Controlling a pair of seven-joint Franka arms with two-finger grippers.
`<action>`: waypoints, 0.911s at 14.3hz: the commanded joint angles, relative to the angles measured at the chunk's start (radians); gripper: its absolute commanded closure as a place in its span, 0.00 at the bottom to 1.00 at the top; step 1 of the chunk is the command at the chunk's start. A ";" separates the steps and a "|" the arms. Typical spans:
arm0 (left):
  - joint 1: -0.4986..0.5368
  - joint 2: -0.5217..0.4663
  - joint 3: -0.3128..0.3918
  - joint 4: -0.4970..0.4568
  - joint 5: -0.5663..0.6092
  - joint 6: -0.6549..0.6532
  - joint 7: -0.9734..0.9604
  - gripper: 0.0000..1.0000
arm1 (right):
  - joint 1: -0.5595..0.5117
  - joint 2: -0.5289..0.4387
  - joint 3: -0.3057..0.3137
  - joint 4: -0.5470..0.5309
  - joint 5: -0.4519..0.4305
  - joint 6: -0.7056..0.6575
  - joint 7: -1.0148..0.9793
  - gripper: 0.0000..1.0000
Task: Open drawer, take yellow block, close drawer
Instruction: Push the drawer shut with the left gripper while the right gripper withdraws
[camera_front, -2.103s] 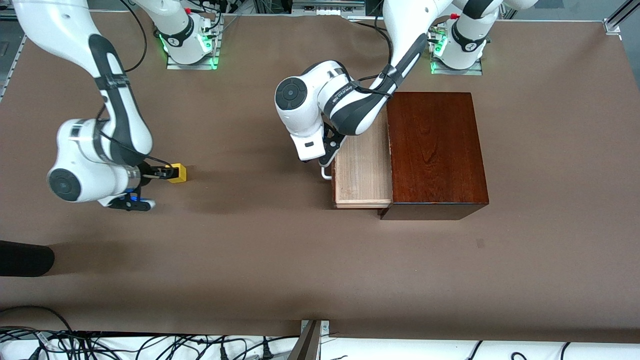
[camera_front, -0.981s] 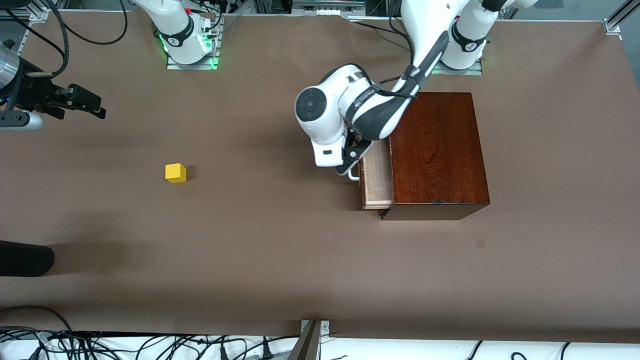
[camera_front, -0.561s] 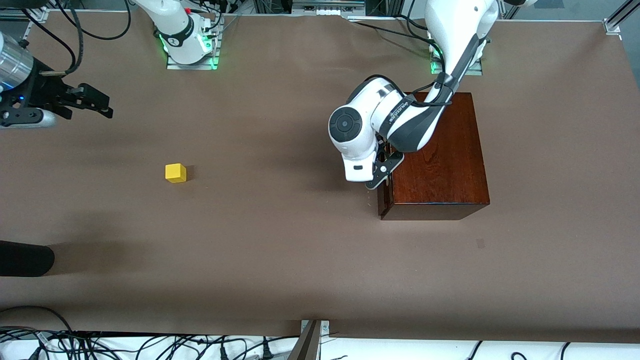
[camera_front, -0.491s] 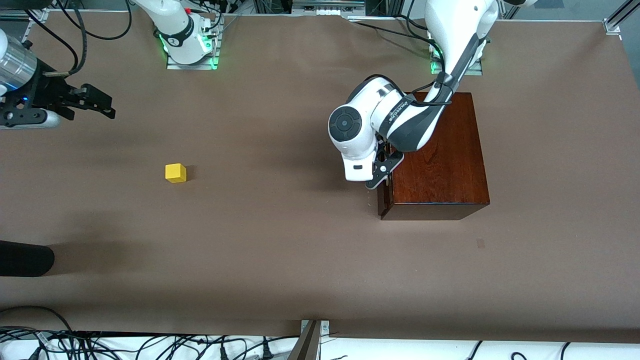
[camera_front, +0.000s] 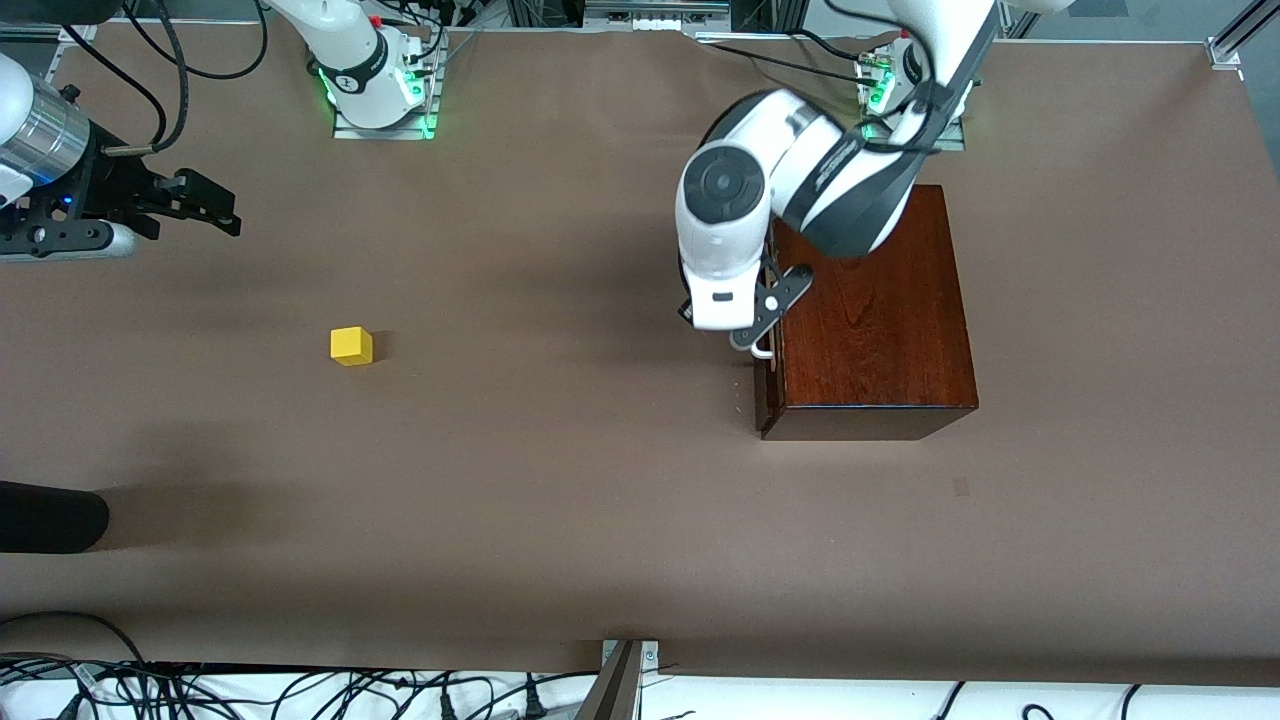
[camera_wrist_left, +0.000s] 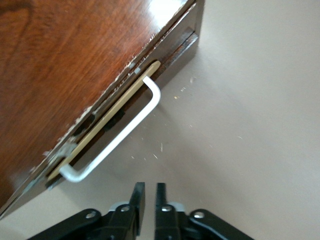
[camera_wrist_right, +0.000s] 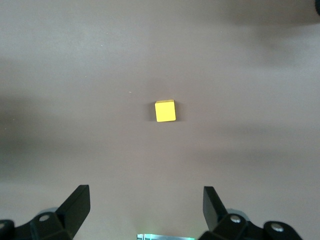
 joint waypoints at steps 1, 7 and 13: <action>0.047 -0.082 -0.036 -0.019 -0.023 -0.016 0.047 0.00 | 0.001 -0.008 -0.001 -0.013 -0.014 -0.012 0.004 0.00; 0.230 -0.256 -0.057 -0.060 -0.075 -0.137 0.476 0.00 | -0.003 -0.011 -0.024 -0.003 -0.014 -0.038 0.005 0.00; 0.382 -0.415 -0.014 -0.143 -0.075 -0.251 0.973 0.00 | -0.005 -0.011 -0.041 0.006 -0.014 -0.053 0.027 0.00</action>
